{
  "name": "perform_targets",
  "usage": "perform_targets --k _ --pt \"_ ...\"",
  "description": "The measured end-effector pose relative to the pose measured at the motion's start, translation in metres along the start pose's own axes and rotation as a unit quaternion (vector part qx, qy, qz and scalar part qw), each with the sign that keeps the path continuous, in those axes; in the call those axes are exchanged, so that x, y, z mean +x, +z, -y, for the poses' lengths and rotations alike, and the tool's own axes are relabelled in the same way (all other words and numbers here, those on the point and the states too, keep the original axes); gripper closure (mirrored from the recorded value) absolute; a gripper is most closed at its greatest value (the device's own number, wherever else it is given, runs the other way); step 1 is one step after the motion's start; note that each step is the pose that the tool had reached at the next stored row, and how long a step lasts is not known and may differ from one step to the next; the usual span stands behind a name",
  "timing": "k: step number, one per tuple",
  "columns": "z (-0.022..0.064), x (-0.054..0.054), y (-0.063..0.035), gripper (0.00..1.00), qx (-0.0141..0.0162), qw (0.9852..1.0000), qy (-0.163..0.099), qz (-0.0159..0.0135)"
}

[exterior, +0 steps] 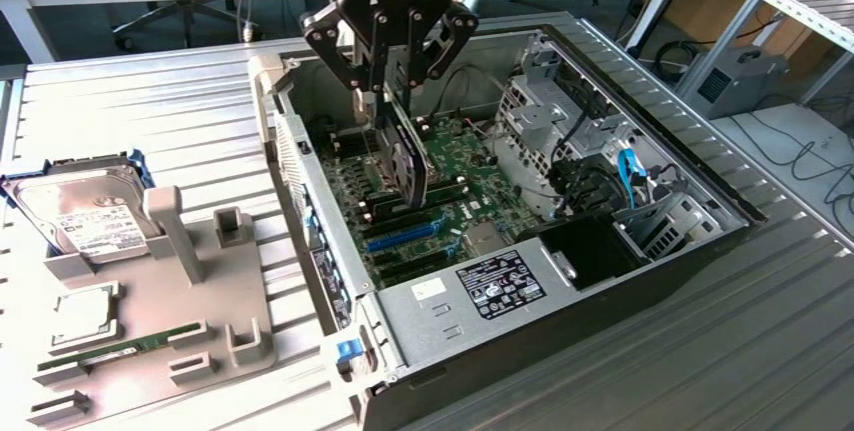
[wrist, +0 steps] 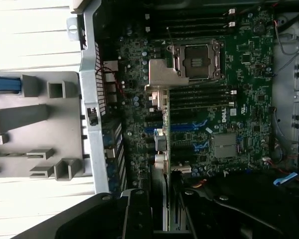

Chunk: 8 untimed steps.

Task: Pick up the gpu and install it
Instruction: 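Pick up the gpu and move the gpu toward the slot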

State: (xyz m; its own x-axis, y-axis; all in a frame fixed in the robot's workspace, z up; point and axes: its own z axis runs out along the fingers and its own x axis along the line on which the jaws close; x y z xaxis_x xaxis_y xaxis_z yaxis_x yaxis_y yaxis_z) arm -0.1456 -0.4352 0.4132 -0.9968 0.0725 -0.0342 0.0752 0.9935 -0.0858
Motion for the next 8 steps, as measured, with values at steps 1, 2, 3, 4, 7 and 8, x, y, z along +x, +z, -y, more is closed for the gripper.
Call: perform_targets --k 1,2,3,4,7,8 --pt "-0.0002 -0.0005 0.0002 0.73 0.0001 1.0 0.0 0.0" --pt "-0.0003 -0.0011 0.0004 0.73 0.0002 1.0 0.0 0.0" --pt "-0.0005 -0.0016 0.0006 0.73 0.0002 1.0 0.0 0.0" --pt "-0.0015 -0.0048 0.0019 0.73 0.0006 1.0 0.0 0.0" --pt "-0.0022 -0.0069 0.0027 0.73 0.001 1.0 0.0 0.0001" --pt "-0.0024 -0.0076 0.0029 0.73 0.0011 1.0 0.0 0.0001"
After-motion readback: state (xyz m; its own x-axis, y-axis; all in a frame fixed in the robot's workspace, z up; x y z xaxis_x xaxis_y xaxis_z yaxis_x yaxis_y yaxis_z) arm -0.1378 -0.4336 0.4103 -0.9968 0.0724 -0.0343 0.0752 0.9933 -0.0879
